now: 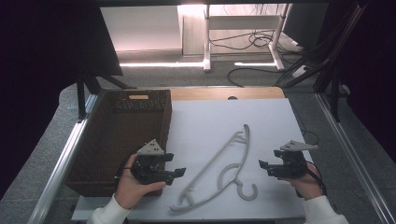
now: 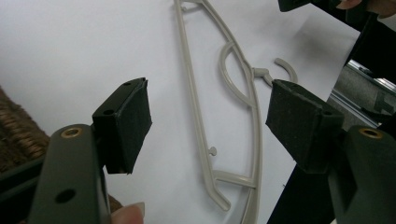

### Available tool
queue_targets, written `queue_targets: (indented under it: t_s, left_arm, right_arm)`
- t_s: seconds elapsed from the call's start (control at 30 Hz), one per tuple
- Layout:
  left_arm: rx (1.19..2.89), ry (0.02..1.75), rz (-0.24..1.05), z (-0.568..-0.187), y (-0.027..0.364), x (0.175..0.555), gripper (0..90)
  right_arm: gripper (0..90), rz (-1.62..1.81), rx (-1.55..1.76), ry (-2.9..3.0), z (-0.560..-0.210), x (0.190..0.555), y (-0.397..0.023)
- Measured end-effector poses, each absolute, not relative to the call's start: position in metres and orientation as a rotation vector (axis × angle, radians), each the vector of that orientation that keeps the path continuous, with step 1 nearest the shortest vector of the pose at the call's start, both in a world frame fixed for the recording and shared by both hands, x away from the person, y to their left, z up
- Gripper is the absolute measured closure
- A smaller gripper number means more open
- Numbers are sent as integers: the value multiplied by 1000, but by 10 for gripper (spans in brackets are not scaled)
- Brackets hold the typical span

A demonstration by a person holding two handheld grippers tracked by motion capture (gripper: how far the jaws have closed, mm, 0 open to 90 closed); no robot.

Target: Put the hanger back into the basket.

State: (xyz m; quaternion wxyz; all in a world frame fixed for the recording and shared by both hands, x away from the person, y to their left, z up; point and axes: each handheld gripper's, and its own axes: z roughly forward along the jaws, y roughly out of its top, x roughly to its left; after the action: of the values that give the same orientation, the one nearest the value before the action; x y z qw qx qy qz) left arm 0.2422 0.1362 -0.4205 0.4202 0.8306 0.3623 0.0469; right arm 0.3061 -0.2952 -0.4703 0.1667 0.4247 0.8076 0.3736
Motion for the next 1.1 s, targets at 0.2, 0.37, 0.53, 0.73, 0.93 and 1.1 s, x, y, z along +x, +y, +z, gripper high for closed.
queue_targets:
  t_s: [0.2,0.37,0.53,0.73,0.93,1.1]
  left_arm:
    - [2109,883,103,-422,126,242,326]
    - [2132,867,90,-422,116,242,335]
    - [2161,843,86,-422,103,241,335]
    - [2217,804,52,-429,80,245,346]
    - [2258,772,17,-437,63,248,357]
    - [2288,771,0,-443,55,249,364]
  right_arm:
    - [232,1053,1212,2300,-470,306,-295]
    - [232,1049,1208,2305,-471,307,-295]
    - [232,1038,1202,2313,-472,307,-295]
    - [232,1035,1204,2320,-473,307,-295]
    - [232,1032,1211,2319,-474,307,-296]
    - [232,1028,1209,2319,-474,308,-296]
